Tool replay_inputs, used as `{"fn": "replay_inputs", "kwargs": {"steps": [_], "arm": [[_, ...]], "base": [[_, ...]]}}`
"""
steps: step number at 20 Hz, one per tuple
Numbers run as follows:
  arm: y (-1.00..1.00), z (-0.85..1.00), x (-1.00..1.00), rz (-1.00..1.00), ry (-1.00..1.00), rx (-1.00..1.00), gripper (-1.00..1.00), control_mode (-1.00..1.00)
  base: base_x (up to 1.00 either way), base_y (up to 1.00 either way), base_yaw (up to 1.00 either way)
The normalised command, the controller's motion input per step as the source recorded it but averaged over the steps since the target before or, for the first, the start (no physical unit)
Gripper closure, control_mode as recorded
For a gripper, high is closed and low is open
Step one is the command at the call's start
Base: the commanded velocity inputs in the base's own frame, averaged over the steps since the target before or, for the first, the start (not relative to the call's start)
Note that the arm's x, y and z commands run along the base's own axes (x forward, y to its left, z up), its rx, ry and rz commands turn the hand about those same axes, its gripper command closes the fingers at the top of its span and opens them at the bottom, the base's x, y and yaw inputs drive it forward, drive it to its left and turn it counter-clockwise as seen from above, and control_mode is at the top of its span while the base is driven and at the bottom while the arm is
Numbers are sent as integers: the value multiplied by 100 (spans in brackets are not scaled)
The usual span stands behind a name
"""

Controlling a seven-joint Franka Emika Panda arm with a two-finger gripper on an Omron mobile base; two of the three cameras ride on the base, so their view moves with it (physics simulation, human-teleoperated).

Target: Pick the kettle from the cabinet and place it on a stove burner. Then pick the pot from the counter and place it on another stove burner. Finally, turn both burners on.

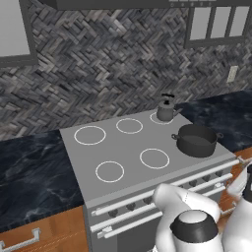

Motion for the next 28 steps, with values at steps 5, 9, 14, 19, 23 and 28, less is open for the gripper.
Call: {"fn": "replay_inputs", "kwargs": {"steps": [5,9,14,19,23,28], "arm": [[11,-20,0,-1,-9,18,-100,-100],[3,-12,10,-3,-4,16,-100,-100],[0,-2,8,-2,0,8,-100,-100],[2,-16,13,0,-1,12,-100,-100],[11,-23,1,0,-1,4,-100,-100],[0,-13,7,0,0,0,-100,-100]], "base": [[0,0,0],[0,0,0],[0,0,0],[0,0,0],[0,0,0],[0,0,0]]}}
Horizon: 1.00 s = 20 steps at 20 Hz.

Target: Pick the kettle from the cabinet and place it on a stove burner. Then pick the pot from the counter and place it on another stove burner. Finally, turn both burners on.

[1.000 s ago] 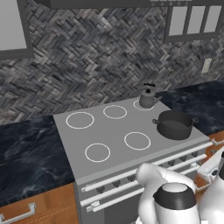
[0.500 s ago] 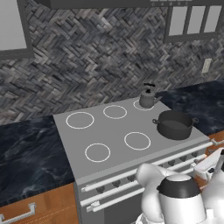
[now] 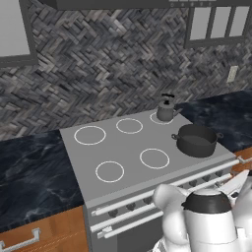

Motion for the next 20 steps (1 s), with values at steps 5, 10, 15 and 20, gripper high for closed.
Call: {"fn": "replay_inputs", "kwargs": {"steps": [5,10,15,20], "arm": [[0,-10,26,0,0,0,-100,-100],[0,-7,8,0,0,0,-100,-100],[0,-17,5,0,0,0,-100,-100],[0,-24,11,0,0,0,-100,-100]], "base": [[0,0,0],[0,0,0],[0,0,0],[0,0,0]]}}
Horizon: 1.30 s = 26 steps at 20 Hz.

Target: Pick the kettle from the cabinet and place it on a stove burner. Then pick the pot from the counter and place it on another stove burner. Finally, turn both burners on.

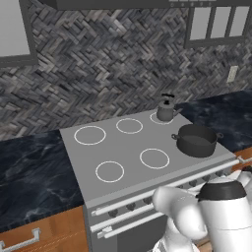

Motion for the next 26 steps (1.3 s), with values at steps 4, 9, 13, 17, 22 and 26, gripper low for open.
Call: {"fn": "replay_inputs", "kwargs": {"steps": [4,9,13,17,22,26], "arm": [[0,-27,10,0,0,1,-100,-100],[-12,-28,6,0,-4,2,-100,-100],[-11,-15,3,0,-6,5,-100,-100],[-11,-14,8,0,-6,4,-100,-100],[-4,-10,15,0,-5,3,-100,-100],[0,-10,19,0,-4,1,-100,-100]], "base": [[0,0,0],[0,0,0],[0,0,0],[0,0,0],[0,0,0],[0,0,0]]}}
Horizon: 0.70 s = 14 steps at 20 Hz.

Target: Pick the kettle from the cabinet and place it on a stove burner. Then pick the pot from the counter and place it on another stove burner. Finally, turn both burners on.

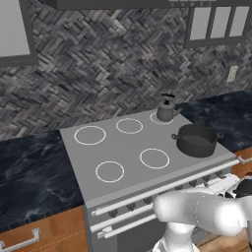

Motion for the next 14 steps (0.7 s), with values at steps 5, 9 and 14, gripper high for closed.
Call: {"fn": "replay_inputs", "kwargs": {"steps": [5,9,14], "arm": [[0,-10,22,0,-2,1,-100,-100],[0,-17,23,0,-2,0,-100,-100],[-7,-22,22,1,-2,0,-100,-100]], "base": [[0,0,0],[0,0,0],[0,0,0]]}}
